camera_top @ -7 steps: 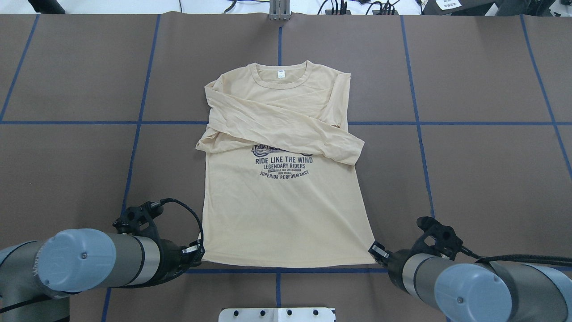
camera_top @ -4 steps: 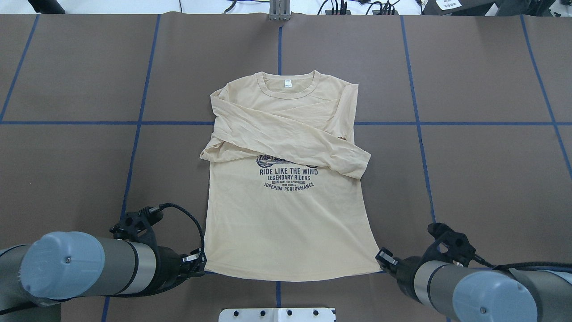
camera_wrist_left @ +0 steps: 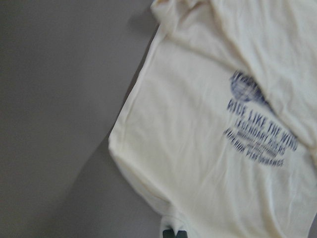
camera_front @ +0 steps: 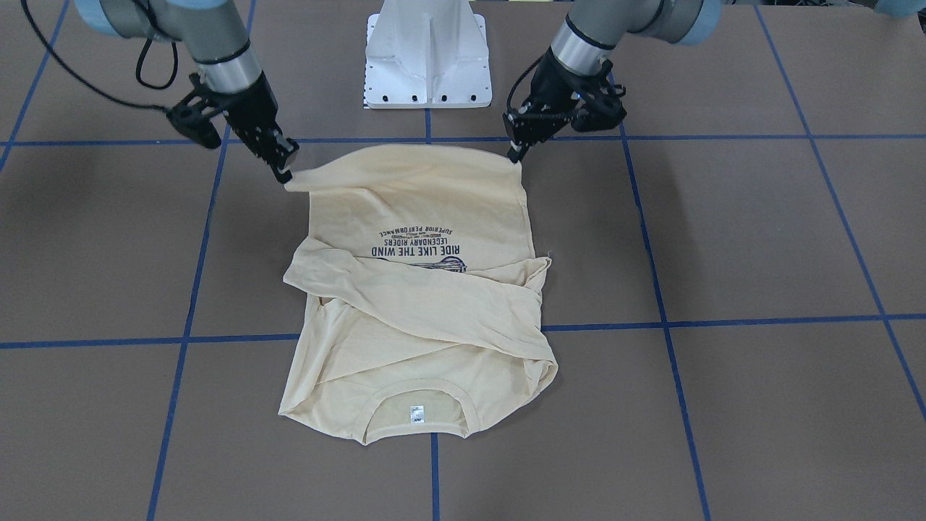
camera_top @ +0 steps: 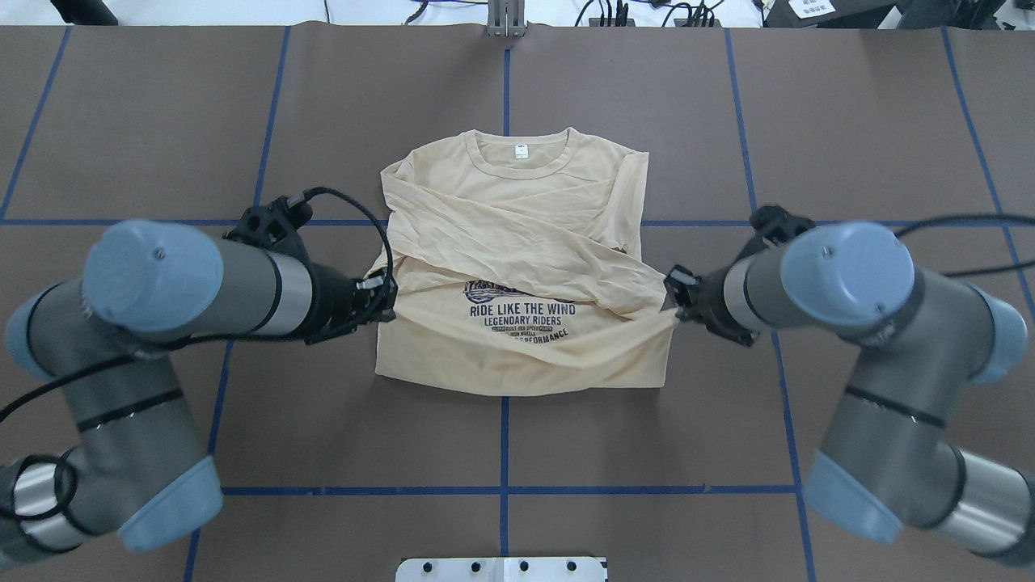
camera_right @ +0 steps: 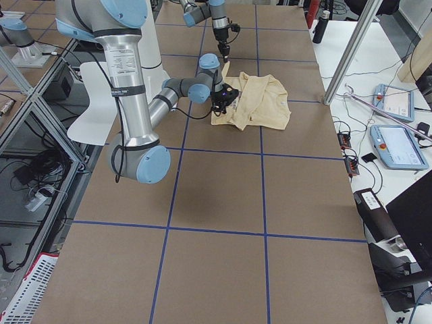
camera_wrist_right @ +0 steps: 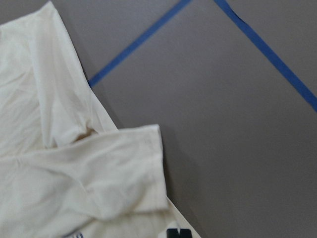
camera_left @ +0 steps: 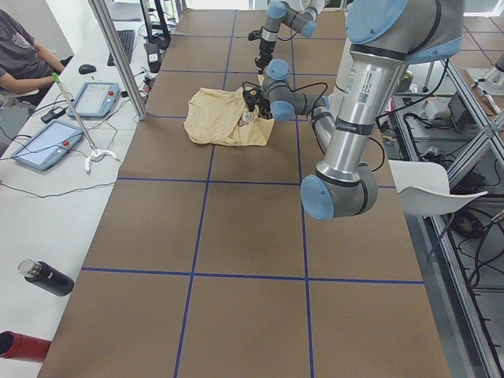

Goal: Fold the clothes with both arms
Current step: 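Lay the hem near the collar, open both grippers and lift away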

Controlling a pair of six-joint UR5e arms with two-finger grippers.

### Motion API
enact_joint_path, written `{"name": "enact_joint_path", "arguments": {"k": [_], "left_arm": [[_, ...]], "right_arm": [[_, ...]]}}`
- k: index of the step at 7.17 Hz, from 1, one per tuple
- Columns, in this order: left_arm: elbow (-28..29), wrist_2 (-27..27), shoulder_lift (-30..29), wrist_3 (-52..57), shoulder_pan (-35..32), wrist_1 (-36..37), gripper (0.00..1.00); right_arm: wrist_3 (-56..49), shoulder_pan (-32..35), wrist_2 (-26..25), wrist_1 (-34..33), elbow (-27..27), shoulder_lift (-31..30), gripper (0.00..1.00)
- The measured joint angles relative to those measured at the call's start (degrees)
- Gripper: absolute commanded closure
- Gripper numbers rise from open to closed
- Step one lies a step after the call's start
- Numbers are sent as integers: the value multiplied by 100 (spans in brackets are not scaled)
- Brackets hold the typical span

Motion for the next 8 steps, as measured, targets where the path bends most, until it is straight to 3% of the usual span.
{"name": "enact_joint_path", "arguments": {"k": [3,6,8], "left_arm": [[1247,-116,-696,826,-998,-307,100],[2826,-94,-1247,872,-1258,-1446,100],[3692,38,-1453,870,-1299,-2193,89]], "right_arm": [[-1551,1361,659,-384,-1960,1576,100],[-2093,1543,749,-118,-3838,2726,100],[-2146,1468,714,378,-4568,3003,100]]}}
